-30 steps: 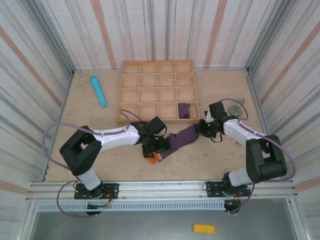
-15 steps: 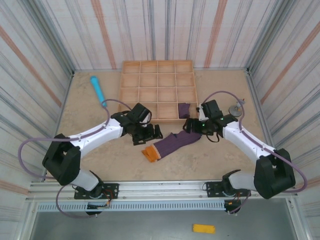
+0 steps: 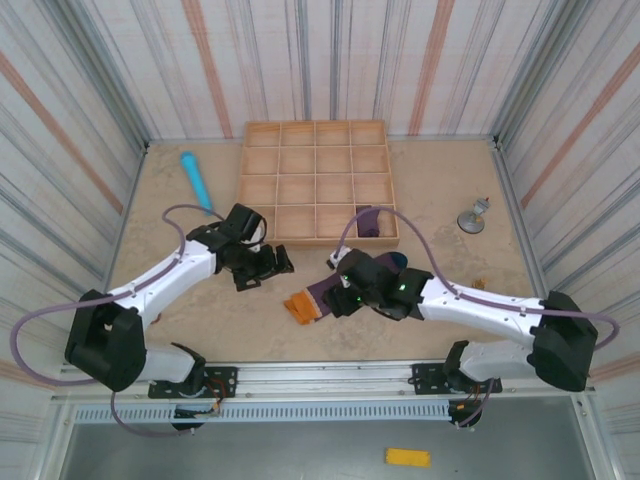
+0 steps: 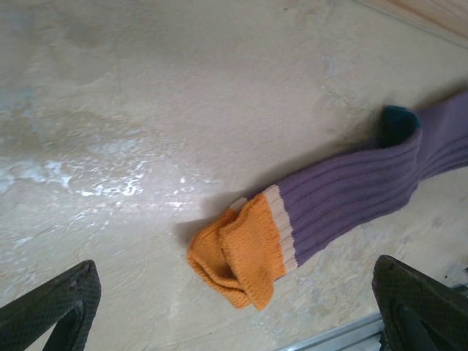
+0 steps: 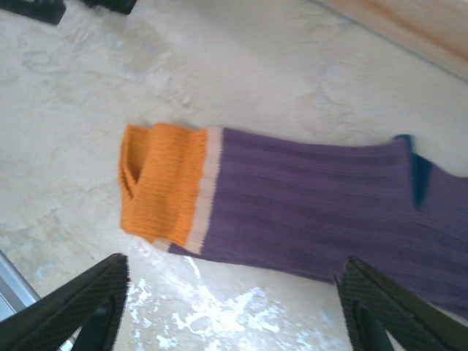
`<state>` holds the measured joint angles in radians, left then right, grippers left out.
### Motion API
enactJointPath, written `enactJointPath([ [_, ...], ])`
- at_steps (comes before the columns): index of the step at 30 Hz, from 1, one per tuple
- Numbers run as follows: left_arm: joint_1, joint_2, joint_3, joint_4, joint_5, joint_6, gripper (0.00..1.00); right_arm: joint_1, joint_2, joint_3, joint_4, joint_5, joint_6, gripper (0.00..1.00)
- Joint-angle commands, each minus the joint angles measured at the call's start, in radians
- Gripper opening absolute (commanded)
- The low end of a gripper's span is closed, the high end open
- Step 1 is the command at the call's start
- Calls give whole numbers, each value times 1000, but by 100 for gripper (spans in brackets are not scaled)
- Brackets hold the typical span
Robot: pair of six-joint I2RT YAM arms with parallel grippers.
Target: Roll the socks
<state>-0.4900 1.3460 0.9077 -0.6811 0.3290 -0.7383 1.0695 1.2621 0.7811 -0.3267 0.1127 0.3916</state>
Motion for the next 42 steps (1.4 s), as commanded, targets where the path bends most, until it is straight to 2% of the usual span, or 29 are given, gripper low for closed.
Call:
enactJointPath([
  [1,27,-13,-10,-63,4,13,98,65,79,7,86,68,-42,69],
  [4,33,-15,-10,-71,7,18,98,130,167,55,98,83,-80,65],
  [11,37,-33,-19,-72,22,10,97,189,327,138,114,70,-74,63],
  [23,38,-108,-78,-67,5,-15,96,196,470,203,95,105,-40,53],
  [31,38,-100,-84,-55,11,-17,96,198,490,209,67,130,-9,37],
  [35,38,-97,-78,-55,12,-12,96,198,494,189,70,127,6,37],
  [38,38,-92,-79,-52,12,-13,96,199,496,193,64,117,13,41],
  [42,38,-87,-79,-46,22,-13,96,198,497,194,54,111,19,37],
])
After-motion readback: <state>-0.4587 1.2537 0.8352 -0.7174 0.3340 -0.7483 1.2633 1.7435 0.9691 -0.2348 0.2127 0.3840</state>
